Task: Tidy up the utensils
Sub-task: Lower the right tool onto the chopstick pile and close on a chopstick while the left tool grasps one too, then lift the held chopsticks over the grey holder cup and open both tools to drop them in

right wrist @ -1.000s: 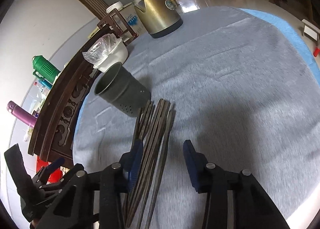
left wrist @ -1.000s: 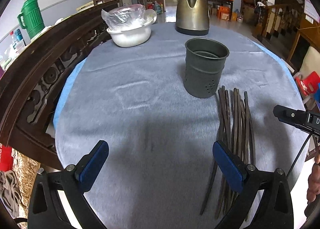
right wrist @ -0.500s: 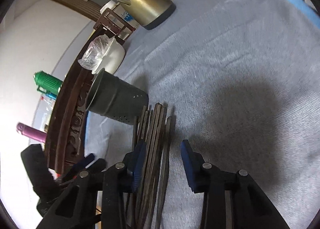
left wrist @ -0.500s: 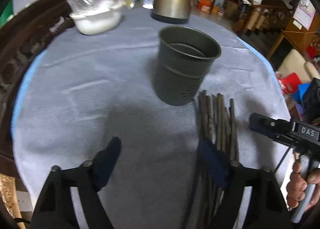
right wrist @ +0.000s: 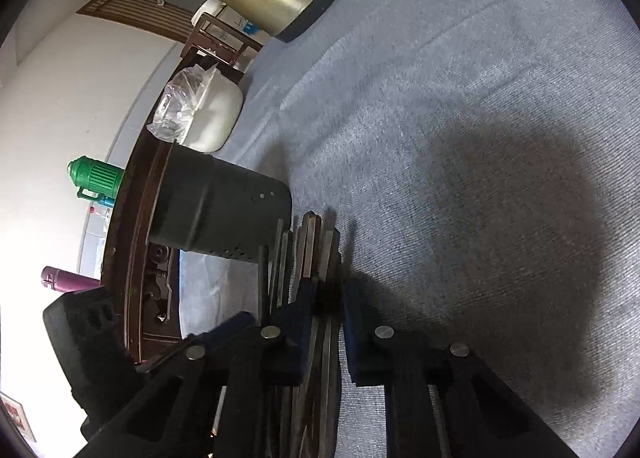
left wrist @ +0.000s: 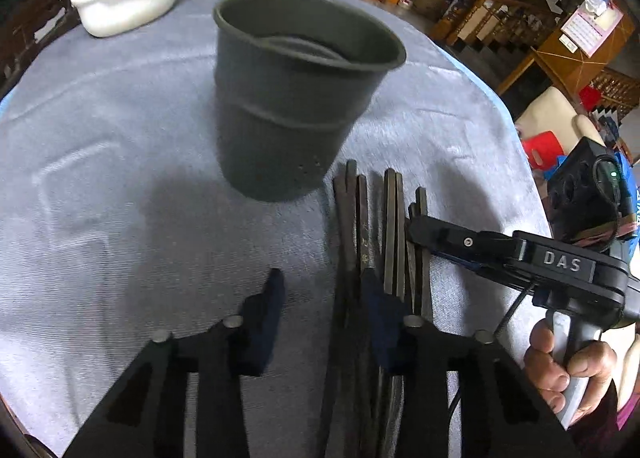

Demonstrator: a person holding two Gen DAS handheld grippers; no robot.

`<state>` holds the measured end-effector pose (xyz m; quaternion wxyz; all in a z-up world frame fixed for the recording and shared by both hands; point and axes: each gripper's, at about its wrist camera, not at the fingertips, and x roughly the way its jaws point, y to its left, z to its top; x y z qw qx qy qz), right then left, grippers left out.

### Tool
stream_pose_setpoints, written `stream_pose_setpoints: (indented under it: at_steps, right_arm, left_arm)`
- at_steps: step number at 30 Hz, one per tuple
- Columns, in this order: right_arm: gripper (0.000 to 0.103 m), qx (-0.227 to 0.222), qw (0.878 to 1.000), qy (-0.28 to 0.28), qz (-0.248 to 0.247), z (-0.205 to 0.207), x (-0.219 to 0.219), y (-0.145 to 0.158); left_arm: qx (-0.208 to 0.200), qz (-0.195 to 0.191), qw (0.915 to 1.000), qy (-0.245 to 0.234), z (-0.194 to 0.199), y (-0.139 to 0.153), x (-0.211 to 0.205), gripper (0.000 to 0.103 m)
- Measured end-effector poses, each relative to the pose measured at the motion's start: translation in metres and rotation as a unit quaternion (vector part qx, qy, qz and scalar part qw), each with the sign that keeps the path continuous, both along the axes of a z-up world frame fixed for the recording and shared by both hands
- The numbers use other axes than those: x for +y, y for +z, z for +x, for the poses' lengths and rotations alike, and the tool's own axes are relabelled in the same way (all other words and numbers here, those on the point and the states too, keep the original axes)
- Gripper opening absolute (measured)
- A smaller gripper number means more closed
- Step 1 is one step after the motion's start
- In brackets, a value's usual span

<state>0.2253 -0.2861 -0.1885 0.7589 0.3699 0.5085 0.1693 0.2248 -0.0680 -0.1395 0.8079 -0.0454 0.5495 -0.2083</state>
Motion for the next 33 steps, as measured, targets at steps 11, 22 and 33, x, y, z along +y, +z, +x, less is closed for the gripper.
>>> stream_pose_setpoints:
  at_steps: [11,22,33]
  right_arm:
    - [0.01,-0.019,1.0,-0.018,0.009,-0.016,-0.016,0.014]
    - [0.01,-0.038,0.999,-0.025,0.025,-0.031,-0.022,0.023]
    - [0.01,-0.096,0.995,-0.006,-0.037,-0.029,-0.01,0.077]
  left_arm:
    - [-0.01,-0.02,0.9997,-0.008,-0.015,0.002,0.018,0.007]
    - [-0.025,-0.015,0.9991,0.031,-0.032,0.013,0.072,0.007]
    - [-0.125,-0.045,0.9897,0.052,-0.04,0.078,0.094,0.007]
